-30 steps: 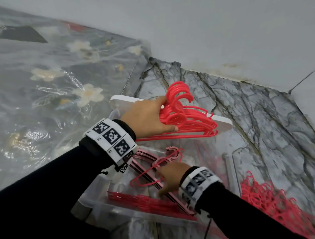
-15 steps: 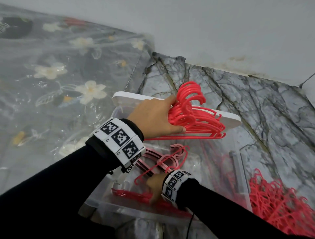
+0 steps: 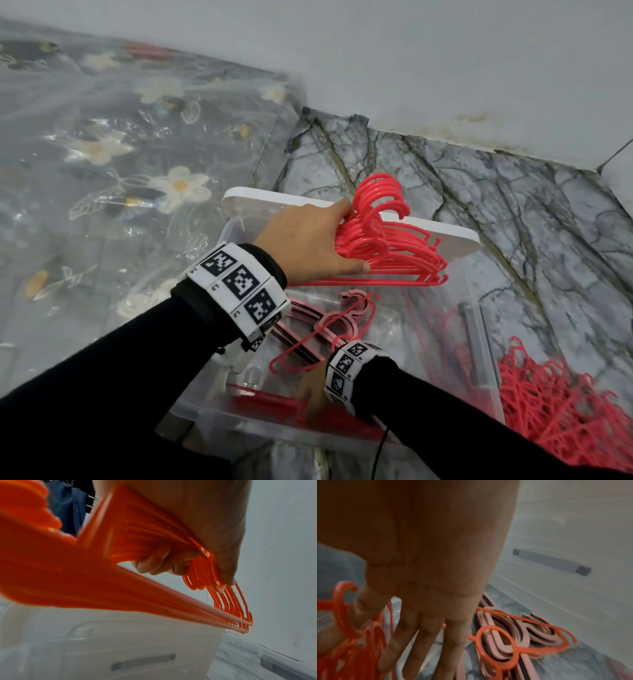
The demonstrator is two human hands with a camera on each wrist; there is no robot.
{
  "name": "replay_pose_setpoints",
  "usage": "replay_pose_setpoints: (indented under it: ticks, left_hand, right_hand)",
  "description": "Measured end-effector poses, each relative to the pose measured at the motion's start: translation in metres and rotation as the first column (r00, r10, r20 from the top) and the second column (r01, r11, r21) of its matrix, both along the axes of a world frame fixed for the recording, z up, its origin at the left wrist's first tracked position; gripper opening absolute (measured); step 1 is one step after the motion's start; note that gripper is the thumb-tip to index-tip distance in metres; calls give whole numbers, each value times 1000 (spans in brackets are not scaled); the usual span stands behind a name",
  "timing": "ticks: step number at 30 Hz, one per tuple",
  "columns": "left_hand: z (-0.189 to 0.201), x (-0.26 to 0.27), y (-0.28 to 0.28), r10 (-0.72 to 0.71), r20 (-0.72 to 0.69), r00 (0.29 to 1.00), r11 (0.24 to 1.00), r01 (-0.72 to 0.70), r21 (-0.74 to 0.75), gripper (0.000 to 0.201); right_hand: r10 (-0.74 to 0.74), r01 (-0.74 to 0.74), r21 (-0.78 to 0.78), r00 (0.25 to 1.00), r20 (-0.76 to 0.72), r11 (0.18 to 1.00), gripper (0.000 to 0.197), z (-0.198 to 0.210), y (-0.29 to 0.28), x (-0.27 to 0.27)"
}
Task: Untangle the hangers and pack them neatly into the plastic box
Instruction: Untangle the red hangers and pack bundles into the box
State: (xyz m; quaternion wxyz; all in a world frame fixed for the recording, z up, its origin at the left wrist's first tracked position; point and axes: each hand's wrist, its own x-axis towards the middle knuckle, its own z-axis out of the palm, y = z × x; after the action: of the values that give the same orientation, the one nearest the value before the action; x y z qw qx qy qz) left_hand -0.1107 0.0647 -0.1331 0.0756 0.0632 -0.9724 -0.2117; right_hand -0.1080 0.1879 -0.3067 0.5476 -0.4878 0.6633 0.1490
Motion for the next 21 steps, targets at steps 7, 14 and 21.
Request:
replay_pose_setpoints:
  ticks: [7,14,21]
  left_hand:
    - [1,0,-4,-2,24,1000,1000,3,-15,65]
    - [4,1,-2,-5,30,1000,999,7,-51,70]
    - [6,3,-3,6,26,1000,998,-5,-57,74]
  right_hand:
    - [-74,77,-21,990,120,997,30,21,1,-22]
    - [-17,-14,-203,989,-146,979,20,58,-6,-41]
    - [-58,-72,-282,903,-426,957,24,88,5,-68]
